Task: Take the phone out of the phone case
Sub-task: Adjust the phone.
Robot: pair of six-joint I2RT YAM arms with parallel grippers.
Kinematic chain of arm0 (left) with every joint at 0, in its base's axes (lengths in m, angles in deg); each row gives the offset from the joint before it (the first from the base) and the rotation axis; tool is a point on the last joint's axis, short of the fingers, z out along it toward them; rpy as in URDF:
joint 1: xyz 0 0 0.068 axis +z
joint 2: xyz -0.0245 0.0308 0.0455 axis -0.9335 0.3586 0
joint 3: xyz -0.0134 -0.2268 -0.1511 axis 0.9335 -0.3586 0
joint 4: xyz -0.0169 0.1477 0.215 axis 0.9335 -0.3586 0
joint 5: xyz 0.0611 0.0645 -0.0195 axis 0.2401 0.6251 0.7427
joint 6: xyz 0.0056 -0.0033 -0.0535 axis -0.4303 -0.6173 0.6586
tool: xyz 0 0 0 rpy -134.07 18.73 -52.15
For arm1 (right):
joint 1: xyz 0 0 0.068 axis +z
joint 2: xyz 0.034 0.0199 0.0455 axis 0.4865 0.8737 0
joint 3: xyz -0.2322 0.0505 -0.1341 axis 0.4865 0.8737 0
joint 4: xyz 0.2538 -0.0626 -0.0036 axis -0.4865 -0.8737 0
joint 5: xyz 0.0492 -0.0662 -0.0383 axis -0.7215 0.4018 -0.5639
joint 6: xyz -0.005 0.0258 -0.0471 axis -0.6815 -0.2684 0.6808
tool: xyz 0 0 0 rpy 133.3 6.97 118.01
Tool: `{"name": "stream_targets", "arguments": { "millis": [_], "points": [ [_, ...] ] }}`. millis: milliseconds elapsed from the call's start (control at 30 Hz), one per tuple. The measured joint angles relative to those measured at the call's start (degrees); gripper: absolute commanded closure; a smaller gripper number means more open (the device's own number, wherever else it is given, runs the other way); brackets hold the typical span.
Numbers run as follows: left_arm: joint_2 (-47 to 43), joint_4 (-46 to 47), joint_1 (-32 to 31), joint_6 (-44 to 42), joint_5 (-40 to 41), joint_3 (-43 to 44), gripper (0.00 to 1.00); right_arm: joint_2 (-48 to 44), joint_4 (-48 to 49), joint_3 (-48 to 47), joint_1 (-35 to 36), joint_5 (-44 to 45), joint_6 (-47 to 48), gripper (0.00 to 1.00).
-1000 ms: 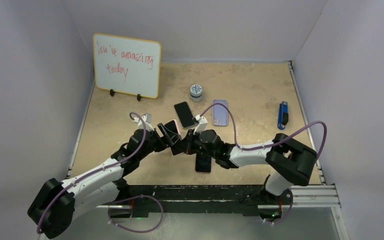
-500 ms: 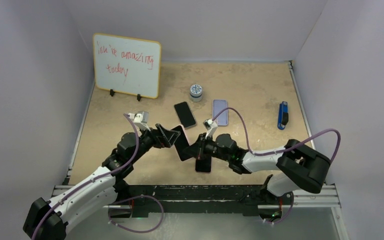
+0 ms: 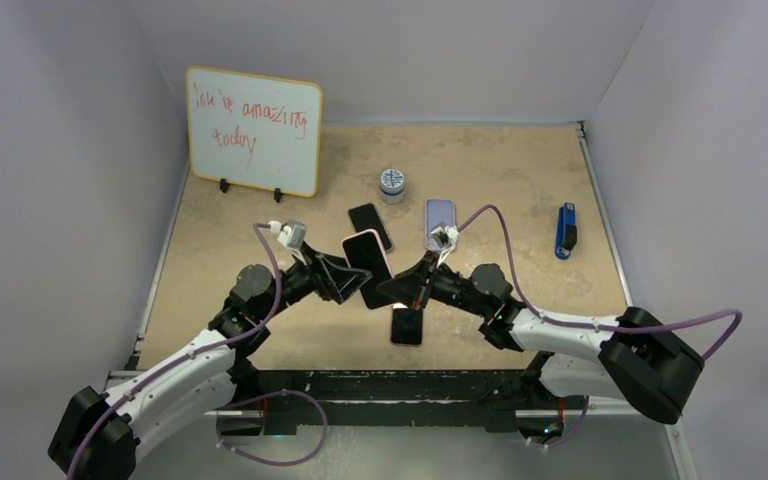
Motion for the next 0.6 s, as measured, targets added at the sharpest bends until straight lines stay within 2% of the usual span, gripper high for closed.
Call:
{"name": "stream_targets", "arguments": {
  "millis": [133,367,467,500,600],
  "points": [
    [1.84,5.7,0.02,1.29,-4.72,-1.14,0.36,-0.55,4.28,1.03,-0.07,-3.5,-1.09,1.0],
    [2.58,13.05,0.07,4.11,-10.99,-2.25,0.69,-0.44,8.68,1.81,-0.17,-8.09,-3.08,1.0],
    [2.25,15.1,0.07,5.35,-13.0,-2.25,0.93,-0.2,9.97,1.81,-0.37,-9.31,-3.21,0.99],
    [2.23,15.82,0.07,6.47,-13.62,-2.25,1.0,-0.15,10.56,1.81,-0.5,-9.81,-3.13,0.96],
    [2.23,18.56,0.09,9.53,-15.28,-2.25,1.0,-0.17,12.92,1.79,-0.7,-11.52,-2.91,0.87]
  ]
}}
